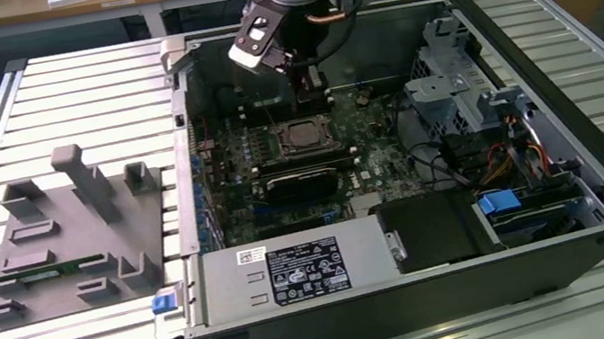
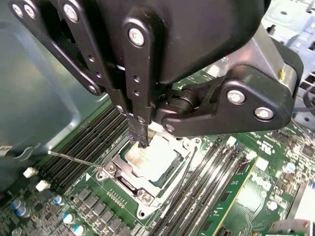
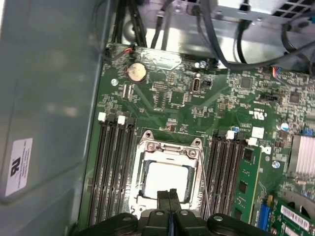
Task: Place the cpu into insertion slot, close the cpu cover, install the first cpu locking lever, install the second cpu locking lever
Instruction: 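Install the first cpu locking lever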
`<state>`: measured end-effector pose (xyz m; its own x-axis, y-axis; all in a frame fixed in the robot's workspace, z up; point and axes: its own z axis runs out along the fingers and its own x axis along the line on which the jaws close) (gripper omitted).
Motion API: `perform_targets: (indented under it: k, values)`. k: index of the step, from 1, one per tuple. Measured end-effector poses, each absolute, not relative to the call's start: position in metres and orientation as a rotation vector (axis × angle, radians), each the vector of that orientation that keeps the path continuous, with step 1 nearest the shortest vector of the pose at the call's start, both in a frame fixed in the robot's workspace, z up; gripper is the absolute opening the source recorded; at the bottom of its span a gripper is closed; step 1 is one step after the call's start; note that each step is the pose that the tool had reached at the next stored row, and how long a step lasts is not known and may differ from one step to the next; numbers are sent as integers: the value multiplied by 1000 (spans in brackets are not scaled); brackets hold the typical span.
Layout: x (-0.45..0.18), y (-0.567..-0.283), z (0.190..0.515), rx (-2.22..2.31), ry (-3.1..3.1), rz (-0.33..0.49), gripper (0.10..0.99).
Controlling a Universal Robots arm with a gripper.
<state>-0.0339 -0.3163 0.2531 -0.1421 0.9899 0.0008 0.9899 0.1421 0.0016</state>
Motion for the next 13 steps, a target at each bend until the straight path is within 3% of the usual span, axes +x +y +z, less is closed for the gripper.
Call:
perform_targets:
  k: [13]
  values:
    - [-34, -316, 253, 1940, 2471, 3, 106]
